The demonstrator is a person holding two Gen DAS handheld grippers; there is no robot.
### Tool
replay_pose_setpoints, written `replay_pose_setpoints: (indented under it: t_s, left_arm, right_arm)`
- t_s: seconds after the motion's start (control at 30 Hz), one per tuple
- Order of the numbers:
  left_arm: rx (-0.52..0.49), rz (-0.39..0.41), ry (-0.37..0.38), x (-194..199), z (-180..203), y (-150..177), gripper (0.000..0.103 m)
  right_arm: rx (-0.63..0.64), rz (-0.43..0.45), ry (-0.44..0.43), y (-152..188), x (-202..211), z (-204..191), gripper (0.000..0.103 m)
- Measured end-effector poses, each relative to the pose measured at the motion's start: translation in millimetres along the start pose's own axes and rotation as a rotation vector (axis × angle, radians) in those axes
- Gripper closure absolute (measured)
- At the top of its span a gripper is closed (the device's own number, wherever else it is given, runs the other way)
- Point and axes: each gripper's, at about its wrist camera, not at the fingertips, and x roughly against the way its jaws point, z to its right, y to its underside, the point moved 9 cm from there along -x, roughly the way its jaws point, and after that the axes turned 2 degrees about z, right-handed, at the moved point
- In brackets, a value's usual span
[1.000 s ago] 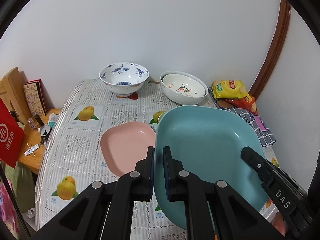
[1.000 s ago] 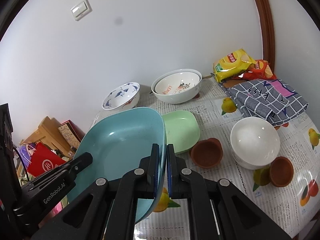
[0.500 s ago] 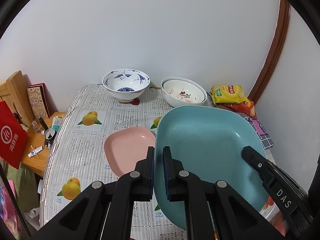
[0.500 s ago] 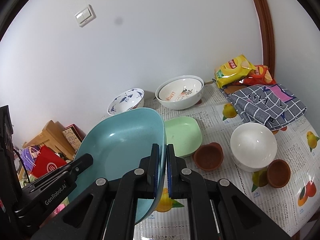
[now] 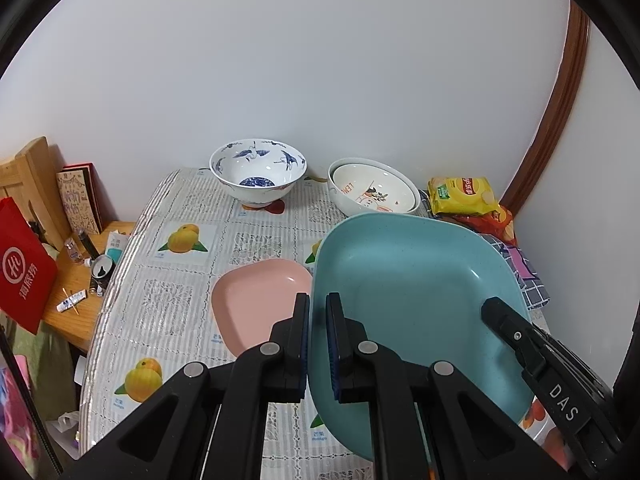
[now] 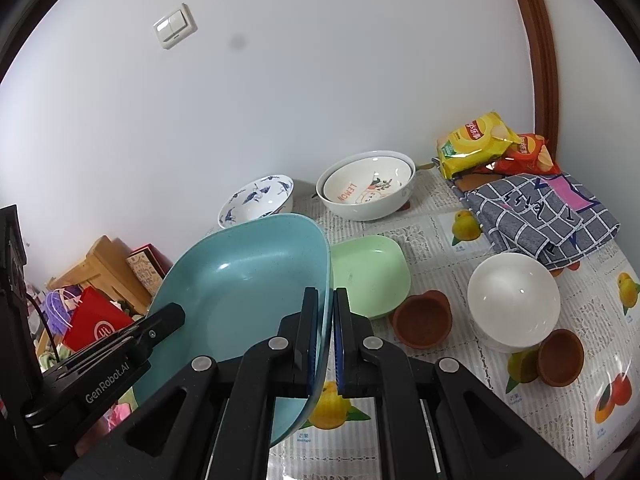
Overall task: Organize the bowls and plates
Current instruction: 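Lift the blue plate with both grippers and carry it over the pink plate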
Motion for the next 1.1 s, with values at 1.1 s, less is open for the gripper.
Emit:
replay_pose_setpoints:
  t_s: [1.1]
  left_arm:
    - [0.051, -0.043, -0.037, -34, -31, -2, 0.094]
  right_arm:
    - [0.032, -0.059, -0.017, -1, -44, -16, 0.096]
